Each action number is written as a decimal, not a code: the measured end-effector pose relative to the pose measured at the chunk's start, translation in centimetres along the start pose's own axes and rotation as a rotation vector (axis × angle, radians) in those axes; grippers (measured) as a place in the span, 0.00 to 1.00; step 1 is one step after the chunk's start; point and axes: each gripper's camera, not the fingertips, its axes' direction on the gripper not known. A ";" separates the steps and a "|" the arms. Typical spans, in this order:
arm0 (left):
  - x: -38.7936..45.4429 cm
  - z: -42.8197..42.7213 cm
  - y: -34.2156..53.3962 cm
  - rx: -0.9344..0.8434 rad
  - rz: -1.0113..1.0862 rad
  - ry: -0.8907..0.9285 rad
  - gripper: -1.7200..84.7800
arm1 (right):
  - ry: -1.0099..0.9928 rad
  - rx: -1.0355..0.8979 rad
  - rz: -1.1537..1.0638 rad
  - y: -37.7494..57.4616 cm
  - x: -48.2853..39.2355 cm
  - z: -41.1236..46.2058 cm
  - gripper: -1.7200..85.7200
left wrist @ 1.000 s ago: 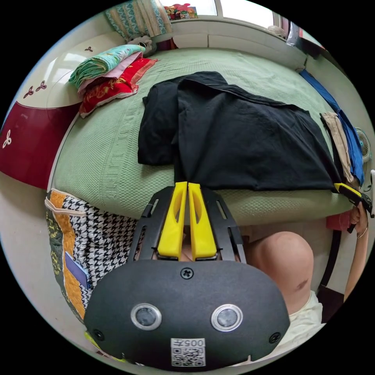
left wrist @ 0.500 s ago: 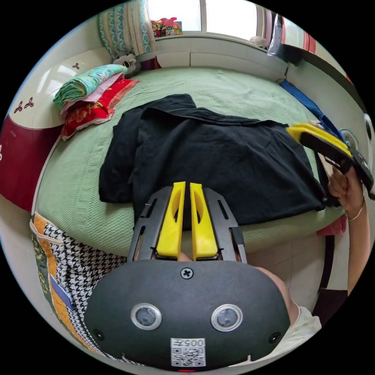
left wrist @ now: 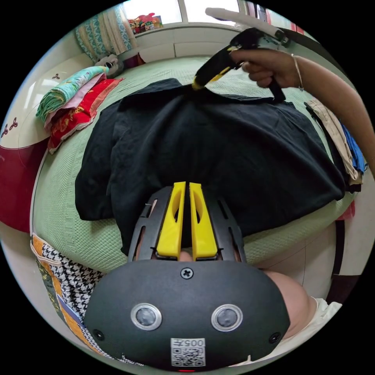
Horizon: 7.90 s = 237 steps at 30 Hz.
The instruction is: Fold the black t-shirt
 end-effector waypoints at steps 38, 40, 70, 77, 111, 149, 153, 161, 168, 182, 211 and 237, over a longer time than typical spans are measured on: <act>23.3 -10.6 -0.3 0.131 0.190 0.449 0.08 | -0.356 -0.153 0.578 22.9 24.3 -3.7 0.18; 23.0 -10.7 0.1 0.138 0.194 0.461 0.07 | -0.400 -0.173 0.622 22.2 25.2 -2.2 0.17; 24.5 -17.5 4.0 0.166 0.205 0.522 0.06 | 0.261 -0.205 0.631 18.8 20.2 -14.7 0.06; 12.8 -15.8 5.7 0.148 0.018 0.407 0.05 | 0.162 -0.115 0.486 10.2 9.3 -15.0 0.06; -0.9 2.3 4.9 -0.040 -0.103 0.198 0.12 | -0.003 0.223 0.204 22.1 0.6 -4.5 0.05; 11.4 -4.5 0.6 0.119 0.003 0.183 0.07 | 0.181 0.250 0.319 27.3 6.4 -15.8 0.01; 12.7 0.8 -1.4 0.058 -0.012 0.211 0.09 | 0.278 0.130 0.406 29.5 10.0 -12.0 0.01; 12.2 0.0 -0.4 0.085 -0.007 0.294 0.19 | 0.135 0.150 0.492 34.1 15.5 -9.9 0.06; 16.1 3.2 -2.1 -0.030 0.058 0.358 0.24 | 0.012 0.030 0.615 36.1 19.5 -6.0 0.11; 19.0 2.2 -4.0 -0.076 0.037 0.420 0.12 | 0.009 -0.038 0.690 38.8 22.8 -3.2 0.12; 28.8 -23.9 -2.5 0.390 0.112 0.570 0.10 | 0.203 0.382 0.495 43.4 24.0 -36.6 0.03; -1.2 -18.3 3.9 0.401 -0.043 0.268 0.13 | 0.246 0.189 0.616 47.4 7.9 -21.1 0.11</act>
